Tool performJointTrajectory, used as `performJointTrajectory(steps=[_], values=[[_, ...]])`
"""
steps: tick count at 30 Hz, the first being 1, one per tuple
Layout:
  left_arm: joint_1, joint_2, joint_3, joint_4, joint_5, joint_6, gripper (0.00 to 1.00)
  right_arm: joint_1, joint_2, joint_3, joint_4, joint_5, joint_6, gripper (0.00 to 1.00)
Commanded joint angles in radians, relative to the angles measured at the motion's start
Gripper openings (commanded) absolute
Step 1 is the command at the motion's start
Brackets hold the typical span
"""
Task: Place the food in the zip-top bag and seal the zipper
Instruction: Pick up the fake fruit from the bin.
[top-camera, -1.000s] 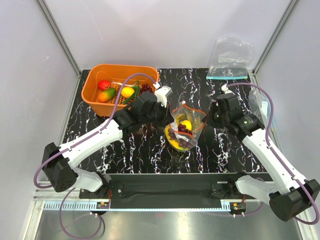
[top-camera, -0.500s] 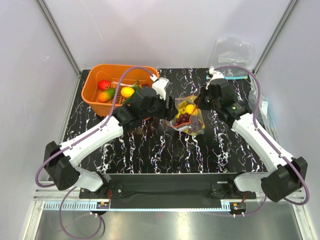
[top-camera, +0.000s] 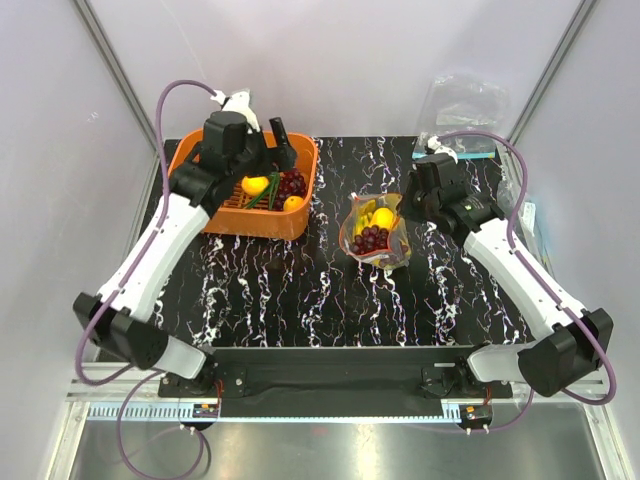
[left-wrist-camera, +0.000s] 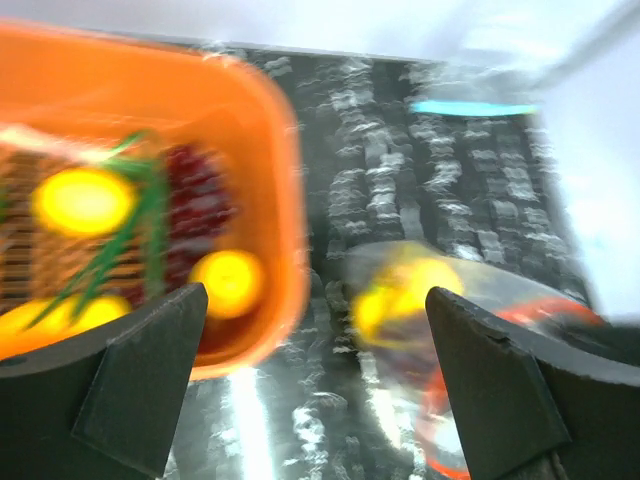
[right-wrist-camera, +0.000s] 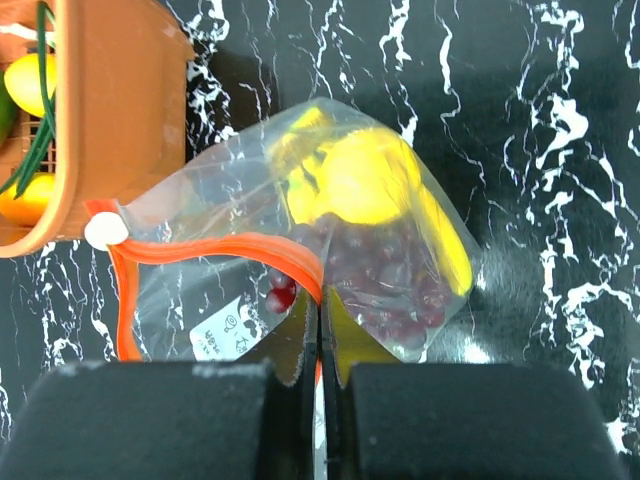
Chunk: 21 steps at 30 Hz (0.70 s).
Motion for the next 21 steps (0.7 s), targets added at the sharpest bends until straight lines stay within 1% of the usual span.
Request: performJointTrajectory(steps=[1, 2, 3, 7, 8, 10, 11, 13, 15, 19, 21], values=[[0.073, 0.093, 0.01, -0.128, -0.052, 0.019, 0.97, -0.006, -0.007, -0.005, -0.039, 0.006, 0.039, 0.0], [0.094, 0.137, 0.013, -0.139, -0.047, 0.02, 0.97, -0.005, -0.007, -0.015, -0.034, -0.005, 0.042, 0.0], [0.14, 0.162, 0.021, -0.15, -0.037, 0.022, 0.96, -0.006, -0.013, -0.038, -0.019, -0.026, 0.049, 0.0], [0.241, 0.291, 0.101, -0.194, 0.002, 0.045, 0.97, -0.006, -0.007, -0.055, 0.006, -0.046, 0.049, 0.0], [0.26, 0.364, 0.175, -0.214, -0.006, 0.048, 0.97, -0.006, -0.002, -0.049, 0.003, -0.045, 0.046, 0.0], [0.306, 0.444, 0.254, -0.263, -0.021, 0.066, 0.99, -0.006, 0.018, -0.042, 0.003, -0.049, 0.035, 0.0], [0.327, 0.521, 0.342, -0.283, -0.03, 0.074, 0.99, -0.006, 0.027, -0.041, 0.004, -0.06, 0.032, 0.0], [0.343, 0.585, 0.403, -0.311, -0.04, 0.085, 0.99, -0.006, 0.05, -0.033, -0.002, -0.06, 0.027, 0.0], [0.357, 0.648, 0.443, -0.305, -0.032, 0.096, 0.99, -0.006, 0.064, -0.029, -0.011, -0.049, 0.03, 0.0], [0.363, 0.71, 0.454, -0.254, -0.011, 0.112, 0.99, -0.006, 0.073, -0.027, -0.002, -0.04, 0.004, 0.0], [0.367, 0.757, 0.489, -0.26, -0.001, 0.105, 0.99, -0.006, 0.09, -0.015, -0.008, -0.034, -0.008, 0.0]])
